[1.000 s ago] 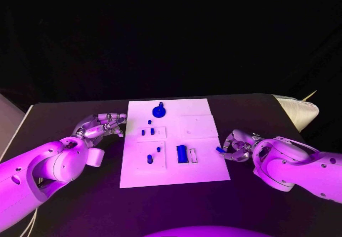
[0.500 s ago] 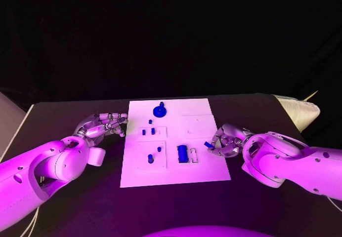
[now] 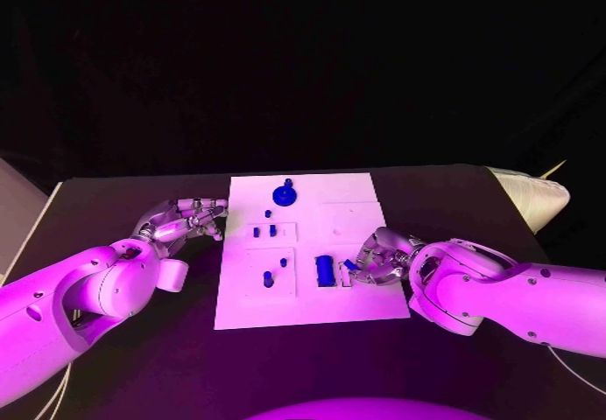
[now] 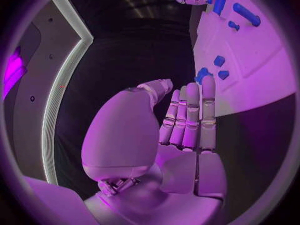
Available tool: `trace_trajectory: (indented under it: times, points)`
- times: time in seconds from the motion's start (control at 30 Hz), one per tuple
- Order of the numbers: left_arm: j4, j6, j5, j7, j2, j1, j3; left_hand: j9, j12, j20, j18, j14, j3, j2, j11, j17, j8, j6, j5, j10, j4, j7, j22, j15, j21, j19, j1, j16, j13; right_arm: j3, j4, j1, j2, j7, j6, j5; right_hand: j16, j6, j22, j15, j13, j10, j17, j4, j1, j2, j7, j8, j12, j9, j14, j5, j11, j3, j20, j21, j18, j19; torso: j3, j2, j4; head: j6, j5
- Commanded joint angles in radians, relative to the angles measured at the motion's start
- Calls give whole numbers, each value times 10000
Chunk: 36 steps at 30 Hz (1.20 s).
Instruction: Assemble the parts on the task board
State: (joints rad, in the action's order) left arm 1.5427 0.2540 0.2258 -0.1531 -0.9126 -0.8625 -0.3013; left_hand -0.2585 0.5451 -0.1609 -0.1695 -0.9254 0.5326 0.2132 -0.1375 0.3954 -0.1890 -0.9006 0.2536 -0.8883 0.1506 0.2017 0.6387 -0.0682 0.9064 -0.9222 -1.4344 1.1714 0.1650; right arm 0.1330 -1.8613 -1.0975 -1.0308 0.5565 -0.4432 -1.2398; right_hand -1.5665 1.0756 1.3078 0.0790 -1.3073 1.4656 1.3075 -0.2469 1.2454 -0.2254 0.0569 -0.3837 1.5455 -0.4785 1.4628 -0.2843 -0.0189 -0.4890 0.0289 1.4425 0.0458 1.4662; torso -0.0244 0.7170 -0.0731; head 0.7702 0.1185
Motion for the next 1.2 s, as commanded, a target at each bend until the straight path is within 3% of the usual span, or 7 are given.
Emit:
trace_trajectory:
  times: [0.03,0.53,1.2]
  points:
    - [21,-67,-47,-14,18,0,-5,9,52,26,-152,-73,13,-95,-9,-13,15,-4,23,77,73,27,-8,16,-61,-78,30,-35,-12,2,17,19,62,39,281,202,-43,29,1967,52,-2534,968,2633,-30,-161,-1,-53,-6,15,5,1080,131,-35,59,-71,-3,-183,744,10,-1,1,8,-1]
    - [10,-78,-47,30,23,0,-5,12,53,24,-152,-75,15,-109,-11,-14,17,-2,24,84,100,29,-15,14,-71,-82,43,-34,-15,3,156,30,260,159,576,279,-43,48,1977,34,-2538,971,2633,-272,-659,-112,-29,-2,20,33,1080,45,-13,480,-56,-10,-183,745,16,0,5,44,-23]
    - [12,-80,-47,49,6,1,-5,17,59,19,-151,-77,25,-153,-13,-16,17,-2,28,91,159,30,-30,10,-91,-88,68,-31,-20,2,312,32,428,300,579,-96,-43,62,1988,21,-2546,978,2633,-421,-958,-31,-16,13,38,63,1080,84,2,729,-44,-3,-185,749,17,5,2,45,-22]
